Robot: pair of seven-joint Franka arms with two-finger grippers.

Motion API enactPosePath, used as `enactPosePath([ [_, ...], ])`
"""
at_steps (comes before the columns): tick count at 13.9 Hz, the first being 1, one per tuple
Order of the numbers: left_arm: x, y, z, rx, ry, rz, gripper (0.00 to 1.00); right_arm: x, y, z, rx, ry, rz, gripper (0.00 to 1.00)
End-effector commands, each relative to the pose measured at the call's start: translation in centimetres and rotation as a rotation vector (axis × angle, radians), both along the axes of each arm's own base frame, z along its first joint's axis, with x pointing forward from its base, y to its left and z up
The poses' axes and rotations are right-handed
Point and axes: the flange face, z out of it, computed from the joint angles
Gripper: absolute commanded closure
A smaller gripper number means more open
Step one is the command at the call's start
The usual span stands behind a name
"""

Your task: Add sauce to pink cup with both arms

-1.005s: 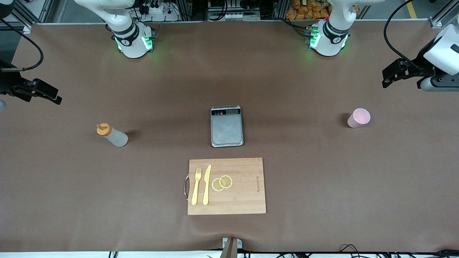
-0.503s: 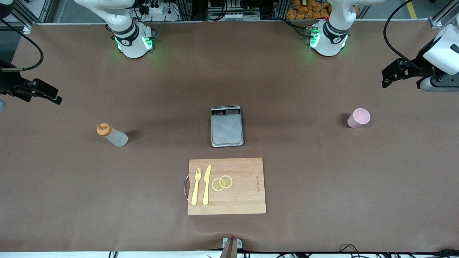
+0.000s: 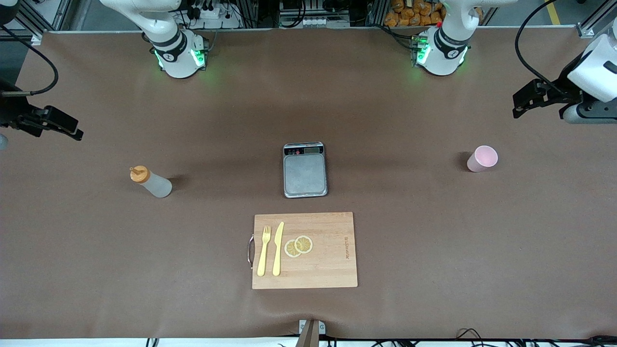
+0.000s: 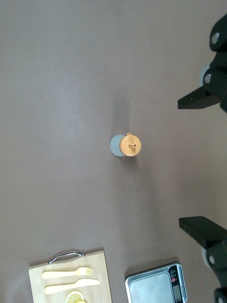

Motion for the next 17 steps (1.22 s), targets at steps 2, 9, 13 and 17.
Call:
enactPosePath([
  [2, -1.1, 0.4, -1.9, 0.034, 0.049, 0.016, 0.0, 0.0, -0.1, 0.2, 0.015, 0.002, -0.014, 0.0],
  [9, -4.9, 3.1, -10.5, 0.052, 0.112, 0.059, 0.0, 0.0, 0.0, 0.2, 0.015, 0.002, -0.011, 0.0],
  [13, -5.4, 4.1, -15.9, 0.051, 0.131, 0.067, 0.0, 0.1, -0.2, 0.1, 0.015, 0.005, -0.015, 0.0],
  [17, -4.2, 5.8, -22.9, 0.038, 0.128, 0.092, 0.0, 0.1, -0.2, 0.0, 0.015, 0.008, -0.015, 0.0],
])
